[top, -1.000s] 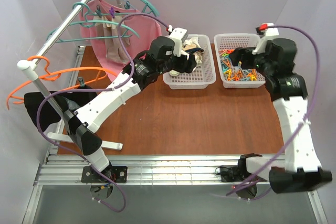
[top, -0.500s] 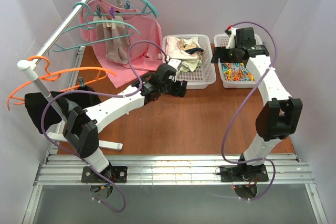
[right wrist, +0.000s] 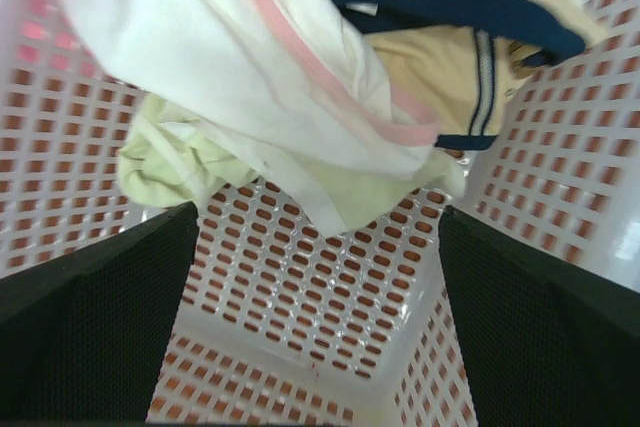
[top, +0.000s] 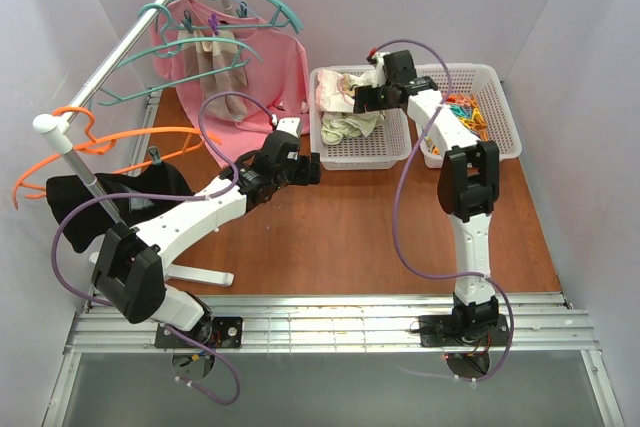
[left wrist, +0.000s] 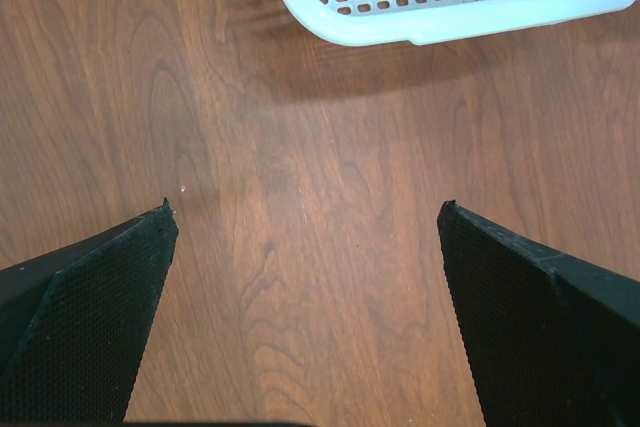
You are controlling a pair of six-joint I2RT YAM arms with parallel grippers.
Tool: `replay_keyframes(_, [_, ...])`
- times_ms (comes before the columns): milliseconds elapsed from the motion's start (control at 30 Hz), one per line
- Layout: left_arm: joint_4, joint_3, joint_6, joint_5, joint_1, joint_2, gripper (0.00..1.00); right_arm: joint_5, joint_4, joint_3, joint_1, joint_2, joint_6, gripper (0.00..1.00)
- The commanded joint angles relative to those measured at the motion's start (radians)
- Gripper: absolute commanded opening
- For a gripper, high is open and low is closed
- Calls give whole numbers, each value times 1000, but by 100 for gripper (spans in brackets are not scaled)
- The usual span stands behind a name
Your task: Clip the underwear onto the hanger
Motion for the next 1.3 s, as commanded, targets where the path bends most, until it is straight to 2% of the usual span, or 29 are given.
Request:
replay_keyframes(0, [10, -3, -17, -15, 6, -38, 96, 39, 52, 56, 15, 66, -18, 87])
replay_keyframes(267, [-4, -5, -23, 2, 14, -33, 95, 95, 99, 50, 42, 150, -24, 83])
replay_keyframes(533, [-4, 18, -11, 9, 17, -12, 96, 195, 116, 19, 64, 202, -28, 73])
replay_keyframes(567, [-6, 21, -9, 11, 18, -12, 95, 197, 121, 19, 65, 207, -28, 67])
replay_keyframes(667, [-6, 24, -5, 17, 22, -13, 95, 218, 124, 21, 72, 222, -30, 59])
replay_keyframes(833, [-7, 16, -3, 28, 26, -13, 96, 256, 121, -25, 78, 235, -28, 50])
replay_keyframes(933, [-7, 15, -5, 25, 29, -15, 95, 264, 111, -36, 79, 236, -27, 39])
replay_keyframes(1033, [-7, 12, -6, 22, 31, -19, 95, 273, 108, -33, 79, 220, -27, 16])
replay_keyframes(1067, [-7, 7, -6, 19, 31, -22, 95, 278, 107, -32, 79, 213, -30, 3])
replay_keyframes(1267, [-3, -16, -17, 9, 31, -47, 95, 281, 98, -39, 82, 138, -33, 1])
